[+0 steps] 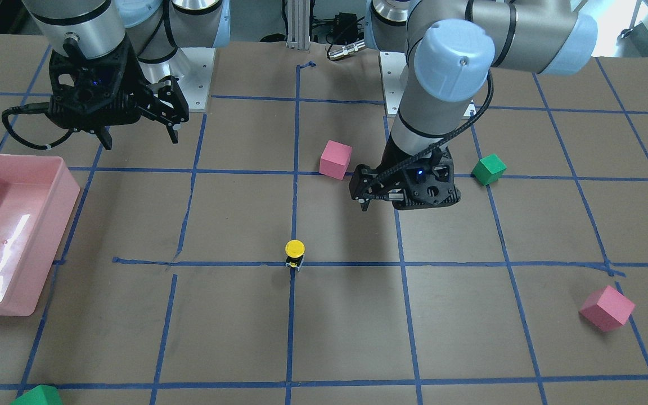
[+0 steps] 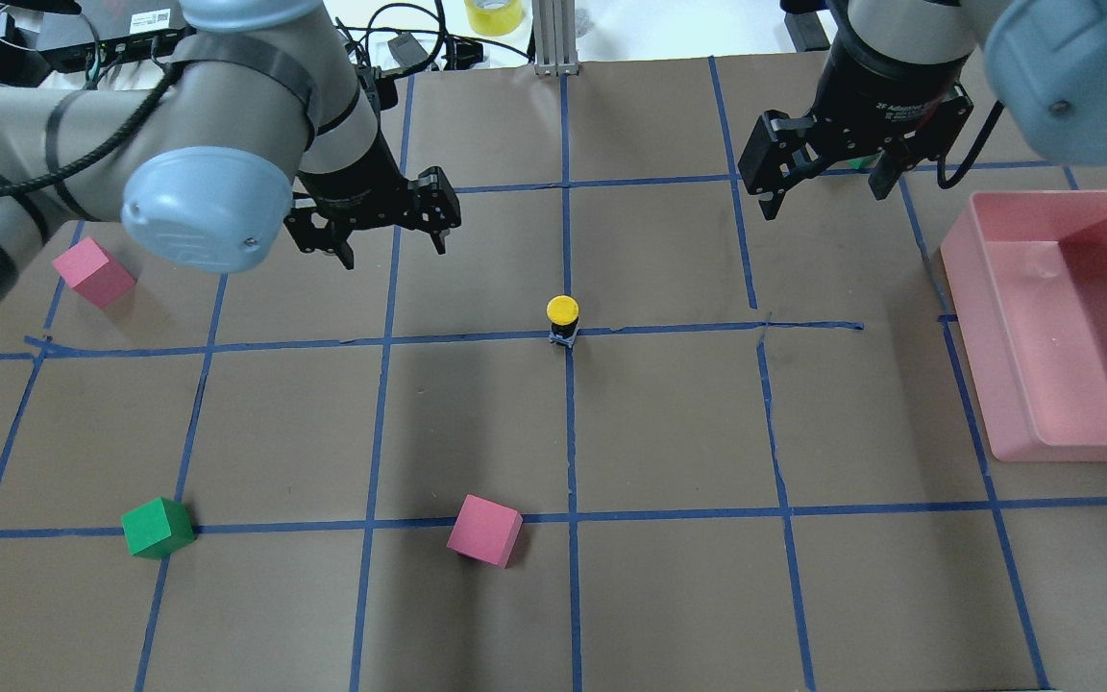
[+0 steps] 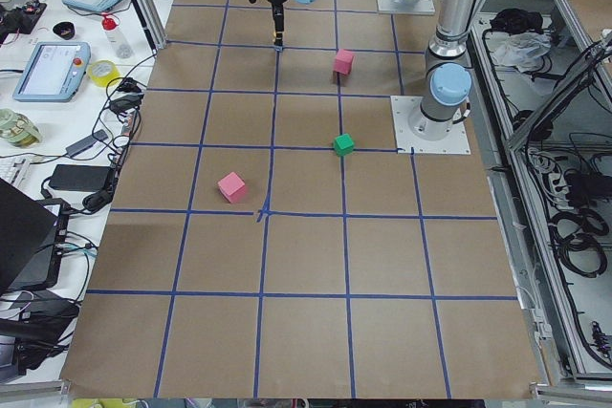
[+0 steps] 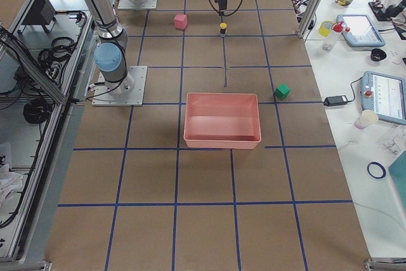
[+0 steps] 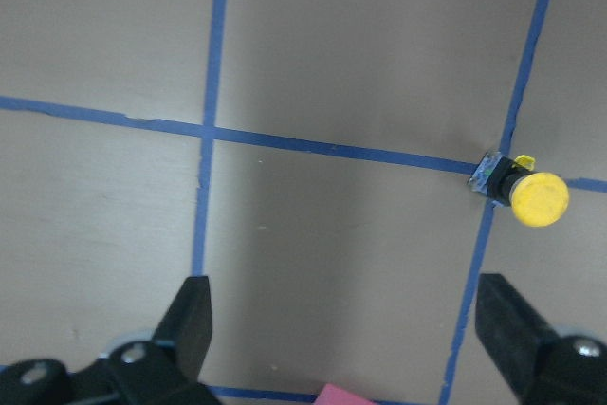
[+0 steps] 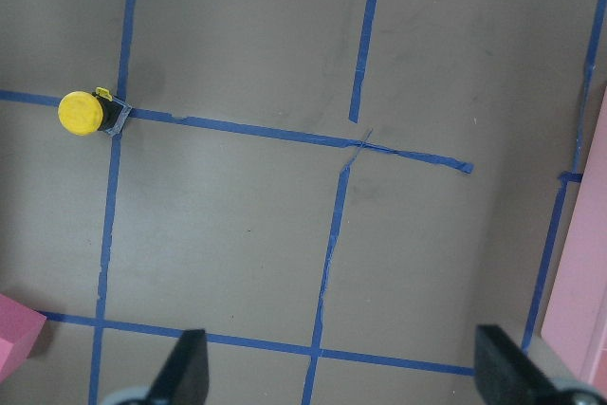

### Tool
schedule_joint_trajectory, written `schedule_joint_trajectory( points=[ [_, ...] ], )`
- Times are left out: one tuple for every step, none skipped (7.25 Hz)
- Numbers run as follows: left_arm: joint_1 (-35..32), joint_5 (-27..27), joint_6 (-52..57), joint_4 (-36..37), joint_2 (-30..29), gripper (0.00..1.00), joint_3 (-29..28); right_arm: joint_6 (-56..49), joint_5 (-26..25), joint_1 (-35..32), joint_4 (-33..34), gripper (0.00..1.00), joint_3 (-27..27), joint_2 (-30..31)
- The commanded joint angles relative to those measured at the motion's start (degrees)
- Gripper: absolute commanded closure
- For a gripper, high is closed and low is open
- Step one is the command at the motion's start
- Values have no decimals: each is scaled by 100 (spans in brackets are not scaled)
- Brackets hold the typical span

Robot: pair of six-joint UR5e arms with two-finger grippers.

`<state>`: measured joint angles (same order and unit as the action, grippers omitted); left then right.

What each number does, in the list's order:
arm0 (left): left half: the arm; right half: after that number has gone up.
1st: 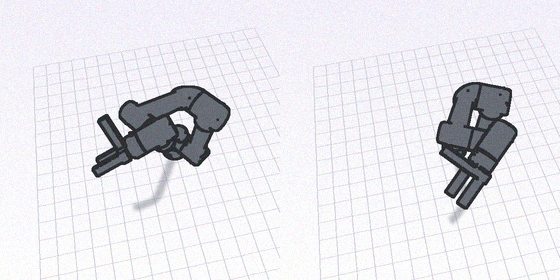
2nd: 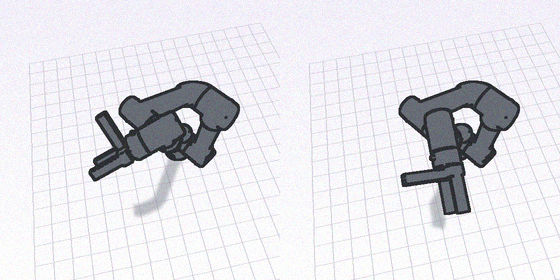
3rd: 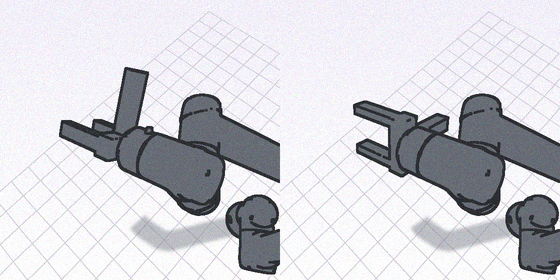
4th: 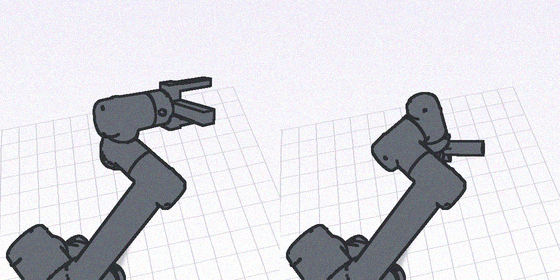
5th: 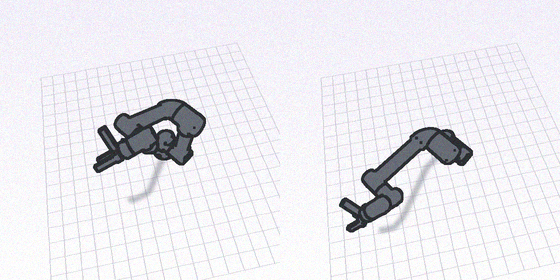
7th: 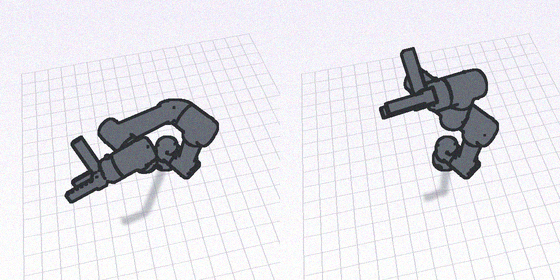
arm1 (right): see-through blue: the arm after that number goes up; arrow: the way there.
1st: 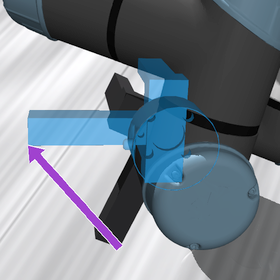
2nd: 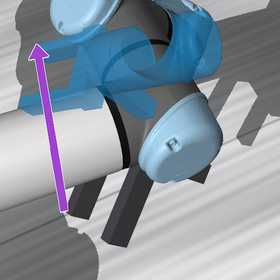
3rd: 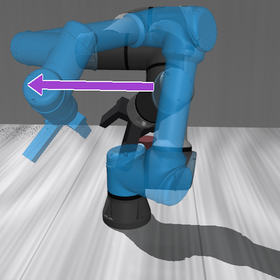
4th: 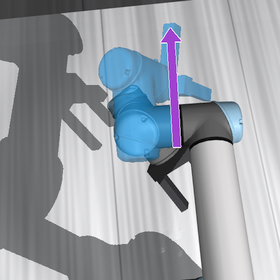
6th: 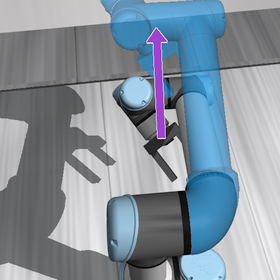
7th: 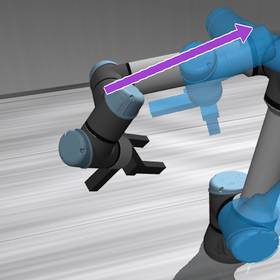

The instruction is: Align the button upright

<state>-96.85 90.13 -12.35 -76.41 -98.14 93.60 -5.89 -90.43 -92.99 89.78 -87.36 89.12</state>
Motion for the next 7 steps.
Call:
schedule_joint_trajectory(
  points=[
    [175, 128, 426, -811, 129, 0, -698, 0, -10, 0, -5, 0, 0, 0],
    [-8, -12, 418, -831, 181, 0, -989, 0, -10, 0, 4, 0, 0, 0],
    [-192, -5, 418, -840, 225, 0, -958, 0, -10, 0, -5, 0, 0, 0],
    [-203, -74, 322, -849, 225, 0, -844, 0, -10, 0, 4, 0, 0, 0],
    [-229, -57, 330, -849, 269, 0, -791, 0, -10, 9, -5, 0, 0, 0],
    [-212, -5, 417, -849, 321, 0, -782, 0, -1, 9, 4, 0, 0, 0],
    [-116, -4, 505, -858, 365, 0, -773, 0, -1, 0, -5, 0, 0, 0]
  ],
)
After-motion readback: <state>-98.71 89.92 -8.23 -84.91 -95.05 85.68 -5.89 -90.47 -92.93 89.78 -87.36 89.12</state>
